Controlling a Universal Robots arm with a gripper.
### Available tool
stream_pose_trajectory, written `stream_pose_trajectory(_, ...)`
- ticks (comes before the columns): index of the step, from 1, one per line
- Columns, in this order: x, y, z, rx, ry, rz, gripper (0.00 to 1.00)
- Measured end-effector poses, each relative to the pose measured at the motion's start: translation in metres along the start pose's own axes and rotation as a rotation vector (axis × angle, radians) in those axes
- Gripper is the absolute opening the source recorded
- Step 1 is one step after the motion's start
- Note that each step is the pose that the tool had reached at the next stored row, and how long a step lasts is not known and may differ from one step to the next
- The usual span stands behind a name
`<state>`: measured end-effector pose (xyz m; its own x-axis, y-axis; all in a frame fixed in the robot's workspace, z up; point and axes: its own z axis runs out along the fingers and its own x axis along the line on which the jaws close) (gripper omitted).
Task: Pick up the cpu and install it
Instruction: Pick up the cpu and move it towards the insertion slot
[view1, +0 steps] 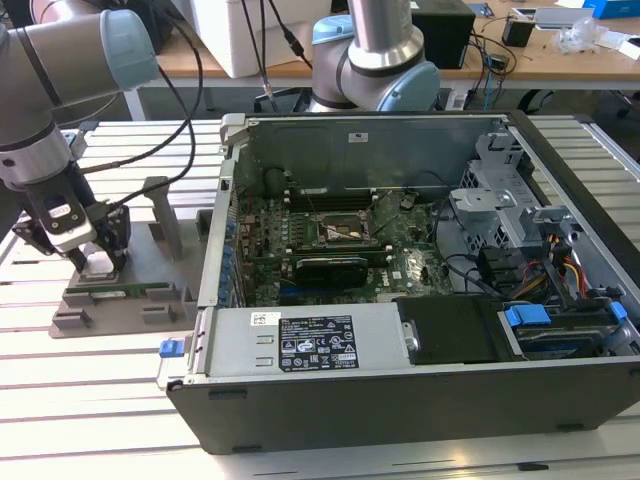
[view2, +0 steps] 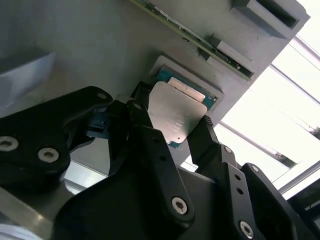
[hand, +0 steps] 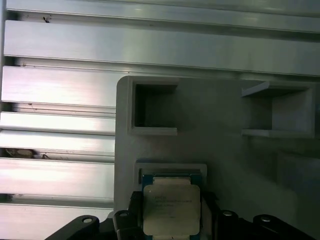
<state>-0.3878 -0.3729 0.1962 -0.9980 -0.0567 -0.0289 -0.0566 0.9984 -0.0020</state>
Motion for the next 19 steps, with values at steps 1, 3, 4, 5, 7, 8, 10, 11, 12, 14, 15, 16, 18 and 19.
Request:
stream_pose_trajectory(1,-0.0001,0.0000,-0.0029,0.0000,0.0000,0.000,0.55)
stream_pose_trajectory(3,-0.0001,0.0000,-0.0057,0.0000,0.0001,0.000,0.55)
stream_pose_trajectory(4,-0.0002,0.0000,-0.0068,0.0000,0.0001,0.000,0.55)
stream_pose_trajectory(5,-0.0002,0.0000,-0.0083,0.0000,0.0000,0.000,0.55)
stream_pose_trajectory(7,-0.0003,0.0000,-0.0114,0.0000,0.0000,0.000,0.55)
stream_pose_trajectory(8,-0.0004,0.0000,-0.0131,0.0000,0.0000,0.000,0.55)
stream_pose_trajectory(10,-0.0006,0.0000,-0.0207,0.0001,0.0001,0.000,0.55)
stream_pose_trajectory(11,-0.0006,0.0000,-0.0228,0.0000,0.0000,0.000,0.55)
stream_pose_trajectory(12,-0.0007,0.0000,-0.0243,0.0000,0.0001,0.000,0.55)
stream_pose_trajectory(14,-0.0008,0.0000,-0.0286,0.0000,0.0000,0.000,0.55)
stream_pose_trajectory(15,-0.0009,0.0000,-0.0318,0.0000,0.0000,0.000,0.55)
stream_pose_trajectory(16,-0.0009,0.0000,-0.0333,0.0000,0.0000,0.000,0.55)
stream_pose_trajectory(18,-0.0010,-0.0001,-0.0362,0.0000,0.0001,0.000,0.55)
stream_pose_trajectory(19,-0.0011,-0.0001,-0.0384,0.0000,0.0001,0.000,0.55)
